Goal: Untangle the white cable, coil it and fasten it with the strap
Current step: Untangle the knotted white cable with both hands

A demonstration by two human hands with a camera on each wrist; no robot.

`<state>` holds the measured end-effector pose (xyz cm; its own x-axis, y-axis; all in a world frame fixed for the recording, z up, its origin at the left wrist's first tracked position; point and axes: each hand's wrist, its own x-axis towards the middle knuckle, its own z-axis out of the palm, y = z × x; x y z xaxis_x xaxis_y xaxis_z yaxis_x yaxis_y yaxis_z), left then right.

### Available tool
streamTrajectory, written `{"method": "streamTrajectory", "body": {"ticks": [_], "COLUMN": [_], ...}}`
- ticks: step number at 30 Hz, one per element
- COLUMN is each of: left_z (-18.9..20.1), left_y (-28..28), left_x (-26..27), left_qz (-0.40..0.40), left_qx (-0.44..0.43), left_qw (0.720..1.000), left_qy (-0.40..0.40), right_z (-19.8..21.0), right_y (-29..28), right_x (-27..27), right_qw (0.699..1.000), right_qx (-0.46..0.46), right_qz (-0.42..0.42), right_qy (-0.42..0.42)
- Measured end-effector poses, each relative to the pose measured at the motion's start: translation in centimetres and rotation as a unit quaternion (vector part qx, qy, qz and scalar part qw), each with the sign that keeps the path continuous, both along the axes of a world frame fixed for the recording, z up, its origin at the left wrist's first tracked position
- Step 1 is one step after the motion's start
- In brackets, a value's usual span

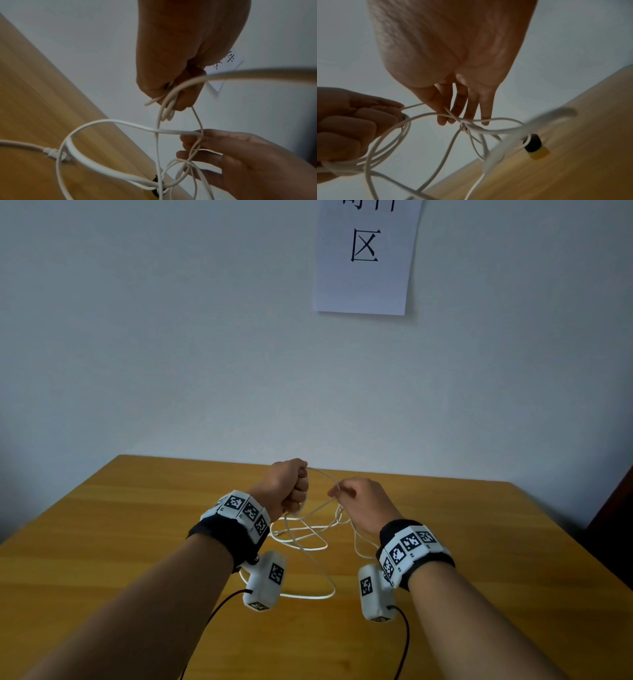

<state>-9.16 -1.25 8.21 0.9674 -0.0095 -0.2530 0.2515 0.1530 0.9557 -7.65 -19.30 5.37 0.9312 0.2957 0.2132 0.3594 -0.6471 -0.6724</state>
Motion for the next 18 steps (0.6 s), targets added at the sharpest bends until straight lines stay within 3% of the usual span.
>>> {"method": "streamTrajectory", "body": {"ticks": [6,13,18], "left_z": [0.0,0.5,0.1], "left_y": [-0.1,-0.6,-1.3], "left_x": [-0.1,-0.7,-0.4], "left_qz": [-0.057,-0.107,-0.111], "left_qx": [0.052,-0.061,-0.139], "left_qw": [0.997,0.992,0.983], "left_qy": [0.028,0.003,-0.044], "right_z": [-0.6,-1.1,-0.4], "right_y": [0.6,0.8,1.1], "right_x": [0.7,0.8,-0.4], "right_qw": [0.993,0.995,0.989], "right_qx": [0.016,-0.010,-0.099], "right_qz": [-0.060,-0.052,-0.067], "right_qy": [-0.099,-0.090,-0.083]}}
